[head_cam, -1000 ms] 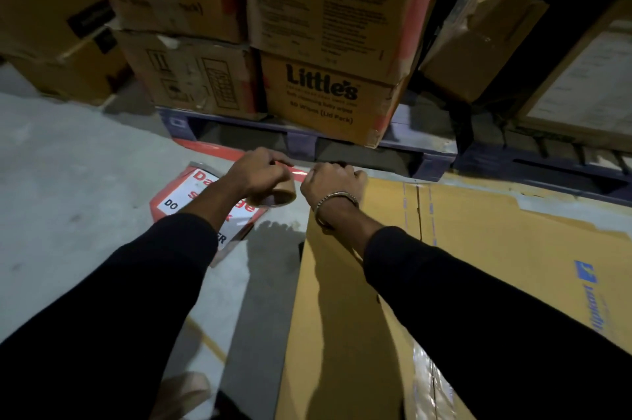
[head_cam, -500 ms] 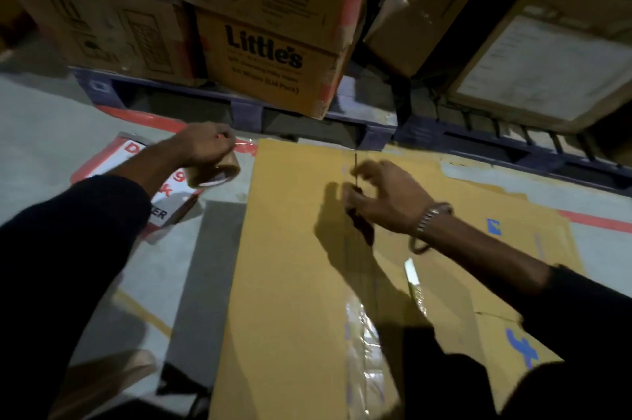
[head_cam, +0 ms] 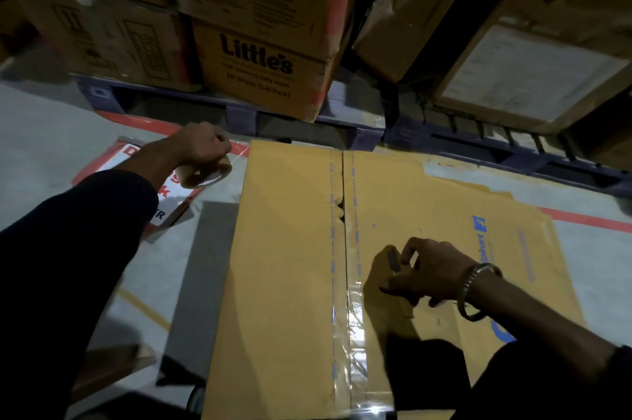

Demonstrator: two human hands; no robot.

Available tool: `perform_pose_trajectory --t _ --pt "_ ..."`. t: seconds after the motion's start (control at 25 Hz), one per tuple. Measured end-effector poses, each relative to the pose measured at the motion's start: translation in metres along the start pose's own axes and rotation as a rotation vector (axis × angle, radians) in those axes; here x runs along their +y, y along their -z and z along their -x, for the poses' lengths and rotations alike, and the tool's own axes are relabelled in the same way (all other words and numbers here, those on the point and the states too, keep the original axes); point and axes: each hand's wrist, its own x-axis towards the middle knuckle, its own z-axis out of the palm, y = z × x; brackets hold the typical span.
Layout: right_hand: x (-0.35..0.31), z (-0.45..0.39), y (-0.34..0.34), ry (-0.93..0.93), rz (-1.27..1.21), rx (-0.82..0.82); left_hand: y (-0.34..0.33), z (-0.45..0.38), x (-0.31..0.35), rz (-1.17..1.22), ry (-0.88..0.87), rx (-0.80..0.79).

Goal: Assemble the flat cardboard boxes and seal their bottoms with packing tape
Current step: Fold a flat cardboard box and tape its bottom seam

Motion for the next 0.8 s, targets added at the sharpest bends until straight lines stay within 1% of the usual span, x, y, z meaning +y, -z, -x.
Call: perform_pose_trajectory --t 0.08,0.2,0.24,0.36,0.44,0.48,0.52,0.6,0.64,0.68,0.72,0.8 --pt "-0.003 -0.008 -0.001 -0.006 0.101 -0.016 -0.001 -0.002 0.001 -0.016 0.002 -0.013" --pt "-0.003 -0.014 -0.003 -0.054 0.129 -0.018 0.0 -0.005 -0.001 0.022 0.026 -0.011" --pt "-0.003 -0.016 -0.004 -0.052 0.185 0.008 0.0 -0.007 -0.002 0.039 0.029 0.003" --pt "-0.002 -0.018 -0.002 -0.035 0.484 0.123 -0.001 -0.007 -0.006 0.098 0.014 0.041" --pt "-0.002 -0.019 0.004 -0.041 0.522 0.155 0.0 -0.006 -0.01 0.143 0.015 0.037" --pt "-0.002 -0.02 0.007 -0.045 0.456 0.15 0.001 -0.006 -0.012 0.166 0.018 0.035" --pt "-0.003 -0.021 0.009 -0.043 0.296 0.129 0.002 -0.006 -0.013 0.18 0.017 0.039" --pt "-0.014 -0.019 0.008 -0.042 -0.201 0.057 0.002 -0.005 -0.013 0.188 0.01 0.065" --pt "-0.025 -0.012 0.007 -0.038 -0.411 0.013 0.0 -0.006 -0.013 0.194 0.005 0.083" --pt "-0.038 -0.007 0.006 -0.004 -0.534 -0.019 -0.001 -0.006 -0.012 0.192 -0.003 0.102" --pt "-0.052 -0.006 0.005 0.062 -0.573 -0.001 -0.002 -0.007 -0.013 0.185 -0.009 0.115" --pt "-0.087 -0.013 0.006 0.263 -0.514 0.152 0.002 -0.01 -0.017 0.17 -0.007 0.083"
